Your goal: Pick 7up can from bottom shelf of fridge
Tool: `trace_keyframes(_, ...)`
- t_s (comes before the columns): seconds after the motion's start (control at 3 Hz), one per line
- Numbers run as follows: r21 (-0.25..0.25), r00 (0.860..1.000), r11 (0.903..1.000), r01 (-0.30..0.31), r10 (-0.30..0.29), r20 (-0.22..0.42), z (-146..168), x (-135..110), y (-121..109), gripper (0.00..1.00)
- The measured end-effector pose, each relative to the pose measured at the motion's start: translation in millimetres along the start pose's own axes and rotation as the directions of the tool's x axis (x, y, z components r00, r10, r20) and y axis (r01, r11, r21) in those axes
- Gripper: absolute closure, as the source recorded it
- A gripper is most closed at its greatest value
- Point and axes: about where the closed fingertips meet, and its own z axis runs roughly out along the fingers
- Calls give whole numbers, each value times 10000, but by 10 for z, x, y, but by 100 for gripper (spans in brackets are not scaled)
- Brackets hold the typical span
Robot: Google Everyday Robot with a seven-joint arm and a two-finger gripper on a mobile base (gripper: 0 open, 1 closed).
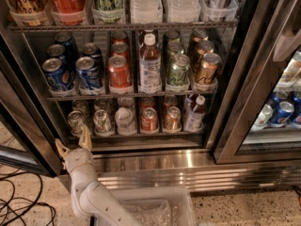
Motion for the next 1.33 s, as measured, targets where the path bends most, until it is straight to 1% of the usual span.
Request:
trace_keyframes(0.33,33,10000,10000,-83,83,24,-2,-17,3,27)
trace_keyframes(0.67,209,9999,9997,-94,92,92,21,-42,-112,24)
trace_keyframes(1.0,210,9999,9997,-94,92,92,21,-42,-112,17)
trace_keyframes(1.33,533,10000,9985,-79,77,45,38,11,-149,20)
